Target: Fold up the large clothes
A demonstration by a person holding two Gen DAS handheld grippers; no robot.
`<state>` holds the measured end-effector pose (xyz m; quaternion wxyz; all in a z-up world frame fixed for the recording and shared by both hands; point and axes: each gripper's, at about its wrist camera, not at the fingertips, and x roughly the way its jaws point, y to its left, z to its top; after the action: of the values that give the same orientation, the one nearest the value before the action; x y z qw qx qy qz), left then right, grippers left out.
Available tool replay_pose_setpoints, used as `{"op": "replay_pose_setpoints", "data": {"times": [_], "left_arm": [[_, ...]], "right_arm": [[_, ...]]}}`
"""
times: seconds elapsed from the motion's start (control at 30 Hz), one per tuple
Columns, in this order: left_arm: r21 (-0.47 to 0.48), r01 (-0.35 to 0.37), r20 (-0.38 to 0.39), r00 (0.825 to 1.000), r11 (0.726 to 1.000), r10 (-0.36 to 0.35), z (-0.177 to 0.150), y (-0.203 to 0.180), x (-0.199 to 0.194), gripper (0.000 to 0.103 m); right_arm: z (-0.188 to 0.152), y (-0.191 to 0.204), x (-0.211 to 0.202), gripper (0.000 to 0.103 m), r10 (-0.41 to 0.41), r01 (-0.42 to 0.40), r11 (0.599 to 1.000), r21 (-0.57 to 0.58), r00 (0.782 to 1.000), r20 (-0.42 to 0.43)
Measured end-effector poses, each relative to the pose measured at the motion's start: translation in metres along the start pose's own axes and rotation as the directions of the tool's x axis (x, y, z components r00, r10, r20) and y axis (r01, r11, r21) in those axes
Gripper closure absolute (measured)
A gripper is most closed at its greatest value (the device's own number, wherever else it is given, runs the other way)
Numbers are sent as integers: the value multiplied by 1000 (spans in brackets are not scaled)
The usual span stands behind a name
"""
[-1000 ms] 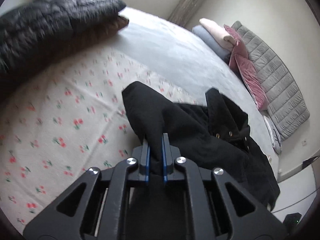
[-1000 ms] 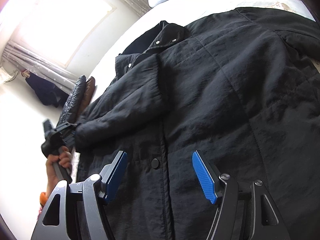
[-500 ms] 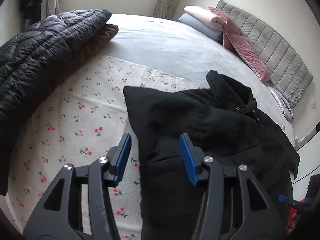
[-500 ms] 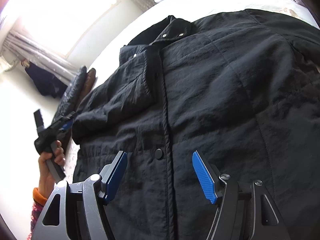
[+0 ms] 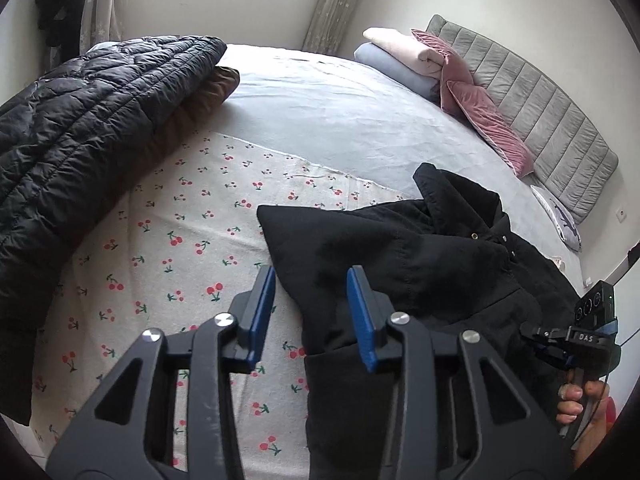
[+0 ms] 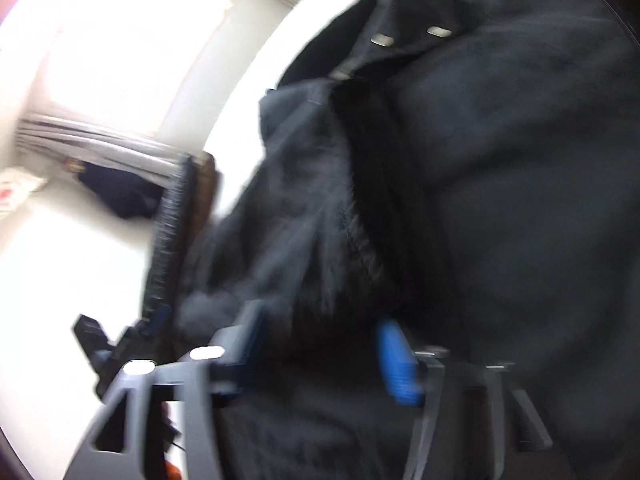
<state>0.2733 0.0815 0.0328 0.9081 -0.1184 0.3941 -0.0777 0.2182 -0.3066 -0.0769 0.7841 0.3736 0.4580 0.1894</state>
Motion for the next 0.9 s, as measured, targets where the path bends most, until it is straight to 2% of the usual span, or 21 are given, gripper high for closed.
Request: {"op": "replay_pose_setpoints", "data": {"times": [0.07,0.17,0.23,0.3,0.33,0.37,0.4,0.47,0.5,0.53,0.57,0.6,0.67,0.73,0.77,0.8,0.87,0.9], "left_arm": [[19,21,23,1000,1000,-21,2,-6,0,96],[67,63,35,997,996,-66,-1,-20,5,96],[88,70,6,997,994,-71,-7,-28,17,96],[93,66,-61,996,993,-61,-17,-35,39,96],[108,45,-109,994,993,-33,-24,-39,53,96],[150,-5,-148,989,989,28,-32,-44,67,96],[204,-45,-156,985,978,78,-40,-49,76,96],[267,-86,-119,985,960,121,-42,-57,74,96],[264,-95,-120,984,960,130,-39,-60,69,96],[244,-90,-114,986,966,120,-35,-60,61,96],[219,-63,-87,993,974,84,-33,-60,49,90],[199,-20,-49,998,980,31,-31,-60,36,78],[191,51,14,998,980,-55,-32,-61,17,64],[218,88,1,996,972,-91,-39,-67,14,61],[238,81,-26,997,968,-78,-45,-70,19,60],[265,44,-74,997,963,-25,-53,-73,31,60],[306,-44,-143,985,951,92,-67,-74,52,60],[319,-70,-104,989,945,109,-70,-77,47,60]], "right_arm": [[1,14,-13,95,-24,29,997,-78,998,57],[-6,34,-50,95,-48,82,976,-201,984,169],[-10,36,-66,95,-139,191,951,-245,967,215],[-11,28,-65,93,-212,252,934,-252,961,178],[-11,21,-60,88,-242,271,932,-240,960,143],[-10,14,-56,85,-283,301,927,-225,953,112],[-10,10,-55,81,-302,316,924,-217,949,96],[-15,1,-61,73,-298,307,929,-205,952,74],[-18,-2,-68,68,-296,305,930,-205,952,74],[-19,-4,-76,55,-311,322,924,-207,946,87],[-21,-6,-88,49,-333,350,912,-213,936,113],[-23,-11,-103,39,-349,374,902,-216,926,144],[-21,-24,-133,35,-364,397,898,-187,912,188],[-14,-43,-163,34,-364,393,912,-116,908,208],[-11,-53,-177,34,-366,391,917,-78,904,220],[-10,-64,-195,34,-372,391,920,-34,897,238],[-8,-83,-219,34,-391,397,917,38,880,271],[-9,-96,-236,33,-409,402,912,84,866,288]]}}
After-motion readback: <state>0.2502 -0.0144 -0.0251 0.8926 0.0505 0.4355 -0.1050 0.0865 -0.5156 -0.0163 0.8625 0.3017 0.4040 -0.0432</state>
